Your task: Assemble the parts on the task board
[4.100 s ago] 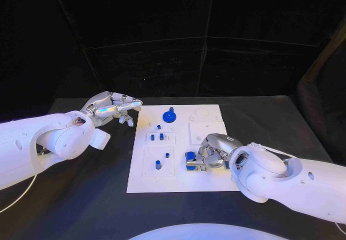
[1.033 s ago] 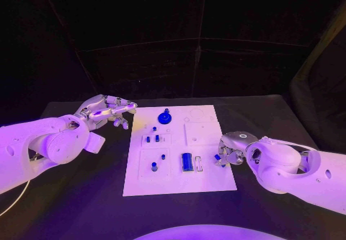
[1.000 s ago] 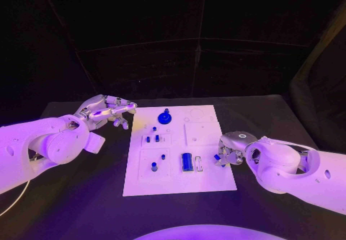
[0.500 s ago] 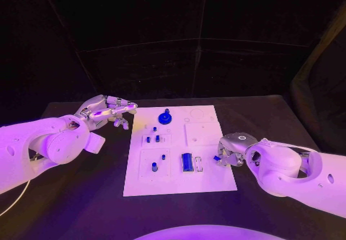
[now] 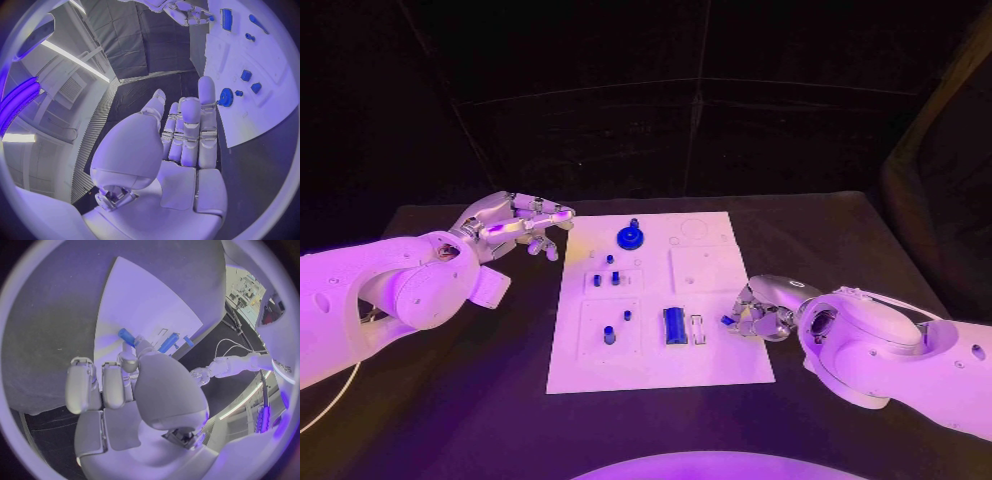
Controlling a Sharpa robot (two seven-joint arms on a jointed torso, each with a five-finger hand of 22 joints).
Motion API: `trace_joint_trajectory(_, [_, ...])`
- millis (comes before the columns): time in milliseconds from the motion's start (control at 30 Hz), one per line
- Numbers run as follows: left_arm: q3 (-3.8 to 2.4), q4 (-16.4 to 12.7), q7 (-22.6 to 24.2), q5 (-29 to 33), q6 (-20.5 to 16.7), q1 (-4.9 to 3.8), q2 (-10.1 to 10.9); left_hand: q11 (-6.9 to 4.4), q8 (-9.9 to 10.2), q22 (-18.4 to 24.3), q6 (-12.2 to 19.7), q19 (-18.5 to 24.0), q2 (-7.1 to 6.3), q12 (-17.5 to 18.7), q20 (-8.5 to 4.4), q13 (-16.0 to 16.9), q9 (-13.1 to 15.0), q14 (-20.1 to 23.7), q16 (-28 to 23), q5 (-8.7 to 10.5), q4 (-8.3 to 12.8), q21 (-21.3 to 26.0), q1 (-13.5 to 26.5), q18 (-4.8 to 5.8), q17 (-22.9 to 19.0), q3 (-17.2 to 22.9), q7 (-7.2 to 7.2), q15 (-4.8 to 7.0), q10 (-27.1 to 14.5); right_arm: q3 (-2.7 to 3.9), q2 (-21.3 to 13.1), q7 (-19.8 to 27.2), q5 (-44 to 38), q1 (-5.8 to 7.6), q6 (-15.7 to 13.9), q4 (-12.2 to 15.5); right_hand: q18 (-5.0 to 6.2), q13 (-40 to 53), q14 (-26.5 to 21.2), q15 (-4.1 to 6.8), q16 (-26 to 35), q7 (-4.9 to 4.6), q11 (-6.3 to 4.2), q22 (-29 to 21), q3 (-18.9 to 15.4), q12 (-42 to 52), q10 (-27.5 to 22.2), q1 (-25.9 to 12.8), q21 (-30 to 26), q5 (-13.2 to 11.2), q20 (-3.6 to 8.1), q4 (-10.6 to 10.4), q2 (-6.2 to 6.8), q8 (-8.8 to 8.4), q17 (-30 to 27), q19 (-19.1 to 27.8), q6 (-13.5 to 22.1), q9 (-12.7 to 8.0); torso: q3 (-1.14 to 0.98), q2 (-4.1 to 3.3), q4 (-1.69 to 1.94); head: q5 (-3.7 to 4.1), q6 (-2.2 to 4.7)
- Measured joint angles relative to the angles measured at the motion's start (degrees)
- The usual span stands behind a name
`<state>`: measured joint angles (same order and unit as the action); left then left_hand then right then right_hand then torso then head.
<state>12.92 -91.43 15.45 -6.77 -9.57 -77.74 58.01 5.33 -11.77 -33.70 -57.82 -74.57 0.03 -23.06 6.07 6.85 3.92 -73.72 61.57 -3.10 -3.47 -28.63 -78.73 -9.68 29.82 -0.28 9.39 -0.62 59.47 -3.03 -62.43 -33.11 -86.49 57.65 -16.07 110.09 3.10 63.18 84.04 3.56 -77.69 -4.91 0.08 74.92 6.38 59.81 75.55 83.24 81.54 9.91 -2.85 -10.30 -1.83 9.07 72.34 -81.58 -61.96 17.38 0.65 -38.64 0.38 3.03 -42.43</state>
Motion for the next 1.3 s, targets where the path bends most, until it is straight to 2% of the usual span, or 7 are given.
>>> trace_joint_trajectory(300, [0.0, -0.1, 0.0, 0.0, 0.0, 0.0, 0.0, 0.0, 0.0, 0.0, 0.0, 0.0, 0.0, 0.0, 0.0, 0.0, 0.0, 0.0, 0.0, 0.0, 0.0, 0.0, 0.0, 0.0, 0.0, 0.0, 0.0, 0.0, 0.0, 0.01, 0.4, -0.1, 4.1, 0.01, -3.5, 0.9, 0.0, 0.4, 0.0, 0.02, 0.0, 0.49, -0.29, 0.0, 1.8, 0.3, 0.3, -3.6, 0.3, -0.1, 0.18, -1.0, 3.61, 0.06, 0.6, -0.2, -1.2, 0.7, 0.03, -0.02, 0.0, -0.13, -0.25])
trace_joint_trajectory(467, [0.0, -0.1, 0.0, 0.0, 0.0, 0.01, 0.0, 0.0, 0.0, 0.0, 0.0, 0.0, 0.0, 0.0, 0.0, 0.0, 0.0, 0.0, 0.0, 0.0, 0.0, 0.0, 0.0, 0.0, 0.0, 0.0, 0.0, 0.0, 0.0, 0.01, 1.8, -0.2, 5.2, 0.02, -4.4, 0.4, 0.0, 1.1, 0.0, 0.02, -0.6, 0.99, -0.39, 0.0, 1.8, 1.2, 1.2, -5.3, 0.8, 2.0, 0.22, -1.9, 5.2, 0.24, 1.4, -0.9, -2.2, 0.7, 0.04, -0.05, 0.0, -0.21, -0.33])
trace_joint_trajectory(700, [0.0, -0.2, 0.0, 0.0, 0.0, 0.01, 0.0, 0.0, 0.0, 0.0, 0.0, 0.0, 0.0, 0.0, 0.0, 0.0, 0.0, 0.0, 0.0, 0.0, 0.0, 0.0, 0.0, 0.0, 0.0, 0.0, 0.0, 0.0, 0.0, 0.01, 4.1, -0.4, 6.0, 0.02, -4.8, -0.6, 0.0, 2.8, -0.2, 0.26, -1.5, 1.18, -0.59, 0.0, 1.0, 3.1, 2.7, -8.1, 1.5, 5.7, 0.4, -3.1, 5.81, 0.42, 2.5, -1.7, -3.3, 1.0, 0.04, -0.1, 0.0, -0.37, -0.61])
trace_joint_trajectory(767, [0.0, -0.3, 0.0, 0.0, 0.0, 0.01, 0.0, 0.0, 0.0, 0.0, 0.0, 0.0, 0.0, 0.0, 0.0, 0.0, 0.0, 0.0, 0.0, 0.0, 0.0, 0.0, 0.0, 0.0, 0.0, 0.0, 0.0, 0.0, 0.0, 0.02, 4.6, -0.5, 6.2, 0.02, -4.8, -0.9, 0.0, 3.0, 0.0, 0.45, -1.5, 1.28, -0.79, 0.0, 0.9, 3.1, 2.9, -8.3, 1.5, 6.5, 0.39, -3.1, 5.57, 0.42, 2.5, -1.7, -3.4, 1.1, 0.04, -0.1, 0.0, -0.49, -0.75])
trace_joint_trajectory(1000, [0.0, -0.3, 0.0, 0.0, 0.0, 0.01, 0.0, 0.0, 0.0, 0.0, 0.0, 0.0, 0.0, 0.0, 0.0, 0.0, 0.0, 0.0, 0.0, 0.0, 0.0, 0.0, 0.0, 0.0, 0.0, 0.0, 0.0, 0.0, 0.0, 0.02, 6.1, -0.7, 6.6, 0.02, -4.4, -1.7, 0.0, 3.5, 0.0, 0.45, -1.5, 1.41, -0.91, 0.0, 0.1, 3.9, 3.4, -9.8, 1.5, 8.1, 0.39, -3.9, 5.96, 0.7, 2.6, -1.7, -3.9, 1.3, 0.04, -0.08, -0.02, -0.71, -0.97])
trace_joint_trajectory(1167, [0.0, -0.3, 0.0, 0.0, 0.0, 0.01, 0.0, 0.0, 0.0, 0.0, 0.0, 0.0, 0.0, 0.0, 0.0, 0.0, 0.0, 0.0, 0.0, 0.0, 0.0, 0.0, 0.0, 0.0, 0.0, 0.0, 0.0, 0.0, 0.0, 0.02, 6.7, -0.9, 6.5, 0.02, -3.9, -2.1, 0.0, 3.9, 0.0, 0.45, -1.5, 1.6, -1.0, 0.0, -0.1, 4.2, 3.5, -10.0, 1.5, 8.2, 0.6, -4.1, 5.74, 0.9, 2.6, -1.9, -4.1, 1.5, 0.02, -0.05, -0.08, -0.84, -1.01])
trace_joint_trajectory(1300, [0.0, -0.4, 0.0, 0.0, 0.0, 0.01, 0.0, 0.0, 0.0, 0.0, 0.0, 0.0, 0.0, 0.0, 0.0, -0.1, 0.0, 0.0, 0.0, 0.0, 0.1, 0.0, 0.0, 0.0, 0.0, 0.1, 0.0, 0.0, 0.0, 0.02, 7.0, -1.0, 6.2, 0.02, -3.3, -2.5, 0.0, 3.9, 0.0, 0.45, -1.5, 1.61, -1.0, 0.0, -0.3, 4.2, 3.5, -10.4, 1.5, 8.2, 0.6, -4.3, 6.11, 0.91, 2.6, -1.9, -4.1, 1.6, 0.02, -0.04, -0.08, -0.85, -1.04])
